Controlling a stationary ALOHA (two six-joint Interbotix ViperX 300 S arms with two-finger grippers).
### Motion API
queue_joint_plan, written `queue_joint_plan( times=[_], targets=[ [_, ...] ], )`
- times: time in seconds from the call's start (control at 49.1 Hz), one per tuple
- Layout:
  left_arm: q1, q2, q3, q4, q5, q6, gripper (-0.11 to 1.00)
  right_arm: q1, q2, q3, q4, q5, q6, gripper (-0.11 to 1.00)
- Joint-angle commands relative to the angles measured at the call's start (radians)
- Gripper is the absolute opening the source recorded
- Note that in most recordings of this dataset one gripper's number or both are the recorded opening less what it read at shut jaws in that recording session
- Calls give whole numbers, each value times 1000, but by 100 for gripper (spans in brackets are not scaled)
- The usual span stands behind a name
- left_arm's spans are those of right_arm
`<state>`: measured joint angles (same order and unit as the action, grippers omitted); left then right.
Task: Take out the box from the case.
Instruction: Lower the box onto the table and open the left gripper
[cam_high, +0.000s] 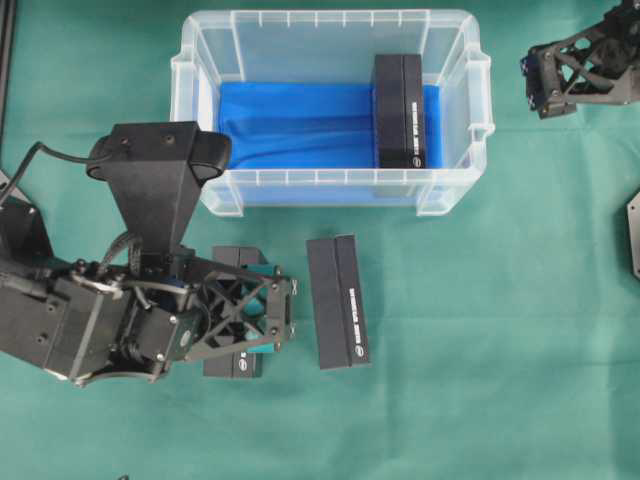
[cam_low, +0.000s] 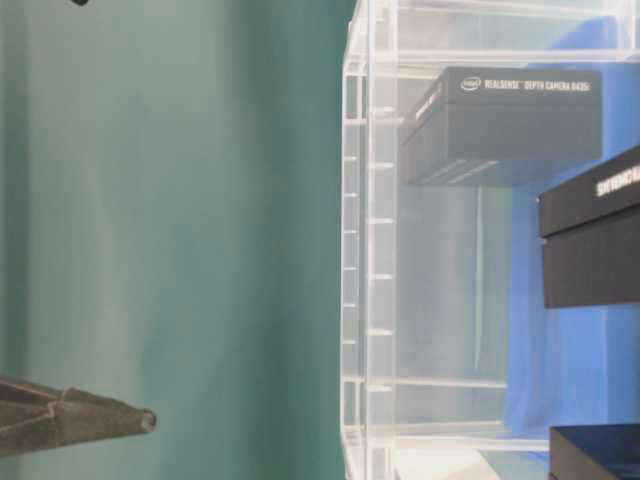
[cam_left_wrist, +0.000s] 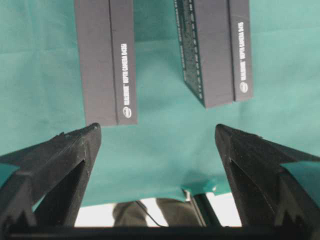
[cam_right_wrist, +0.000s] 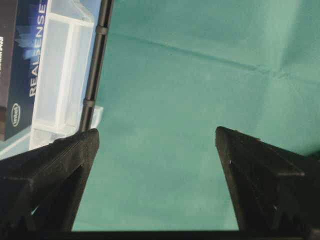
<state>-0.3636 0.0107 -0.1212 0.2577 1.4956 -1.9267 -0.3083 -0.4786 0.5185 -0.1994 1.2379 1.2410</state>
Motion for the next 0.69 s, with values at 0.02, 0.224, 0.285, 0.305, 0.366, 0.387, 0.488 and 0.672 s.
queue_joint_plan(
  times=[0.02,0.224,0.285,0.305,0.366,0.387,0.488,0.672],
  targets=[
    [-5,-31,-8,3,3,0,98,2,-11,-12,2,-5,2,93],
    [-41,-78,57,3,8,-29,98,3,-17,-11,2,-2,3,93],
    [-58,-101,84,3,12,-48,98,2,-20,-11,2,-2,3,93],
    [-64,-110,95,3,14,-55,98,3,-20,-11,2,-2,3,93],
    [-91,-144,132,3,23,-78,98,3,-21,-11,2,-2,3,93],
    [-97,-155,143,3,26,-87,98,2,-21,-11,2,-2,3,93],
    [-135,-209,206,3,46,-130,98,3,-21,-11,2,-2,3,93],
    [-198,-316,319,-5,61,-209,98,2,-21,-11,2,0,3,93]
  ],
)
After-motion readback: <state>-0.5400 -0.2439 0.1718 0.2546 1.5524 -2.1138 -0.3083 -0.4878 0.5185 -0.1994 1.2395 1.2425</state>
